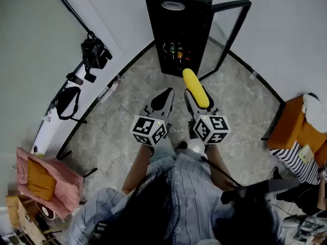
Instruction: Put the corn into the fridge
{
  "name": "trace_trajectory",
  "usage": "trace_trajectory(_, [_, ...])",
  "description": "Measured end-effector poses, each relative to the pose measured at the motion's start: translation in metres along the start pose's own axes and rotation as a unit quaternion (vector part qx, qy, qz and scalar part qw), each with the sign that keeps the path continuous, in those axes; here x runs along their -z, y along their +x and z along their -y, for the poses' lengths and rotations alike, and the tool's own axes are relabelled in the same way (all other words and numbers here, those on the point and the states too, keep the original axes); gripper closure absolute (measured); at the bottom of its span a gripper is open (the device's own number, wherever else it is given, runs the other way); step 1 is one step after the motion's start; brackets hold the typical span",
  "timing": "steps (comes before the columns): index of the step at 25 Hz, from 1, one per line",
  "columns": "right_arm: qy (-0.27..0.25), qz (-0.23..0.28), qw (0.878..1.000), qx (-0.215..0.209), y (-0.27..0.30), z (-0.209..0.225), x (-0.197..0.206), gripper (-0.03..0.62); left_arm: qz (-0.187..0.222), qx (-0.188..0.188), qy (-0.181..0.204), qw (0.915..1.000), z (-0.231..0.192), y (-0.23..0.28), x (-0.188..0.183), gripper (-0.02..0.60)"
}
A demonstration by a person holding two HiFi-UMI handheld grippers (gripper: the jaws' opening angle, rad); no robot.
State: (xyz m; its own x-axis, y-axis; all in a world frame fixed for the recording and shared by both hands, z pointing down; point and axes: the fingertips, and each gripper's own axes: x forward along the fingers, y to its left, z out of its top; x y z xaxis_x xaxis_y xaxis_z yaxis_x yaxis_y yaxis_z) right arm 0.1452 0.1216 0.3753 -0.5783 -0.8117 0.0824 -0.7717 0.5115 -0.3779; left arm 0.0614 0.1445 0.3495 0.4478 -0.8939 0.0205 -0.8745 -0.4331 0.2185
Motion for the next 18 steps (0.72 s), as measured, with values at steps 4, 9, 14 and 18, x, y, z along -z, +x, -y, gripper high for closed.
trace_trajectory(4, [0.002, 0.003, 1.000, 0.002, -0.002, -0.008, 0.001, 0.332, 0.002, 0.003, -0.001, 1.0000, -0.003, -0.006, -0.004, 0.573])
trace_trajectory(9, [0.012, 0.017, 1.000, -0.023, -0.008, -0.014, -0.002, 0.332, 0.003, 0.005, -0.002, 1.0000, 0.004, -0.009, -0.002, 0.572])
trace_trajectory(14, [0.009, 0.014, 0.999, -0.031, -0.010, -0.016, -0.001, 0.332, -0.003, 0.008, 0.001, 1.0000, 0.010, -0.007, 0.001, 0.572])
trace_trajectory(18, [0.013, 0.008, 0.999, -0.028, -0.010, -0.011, 0.004, 0.332, -0.007, 0.005, 0.002, 1.0000, 0.009, -0.007, 0.003, 0.573])
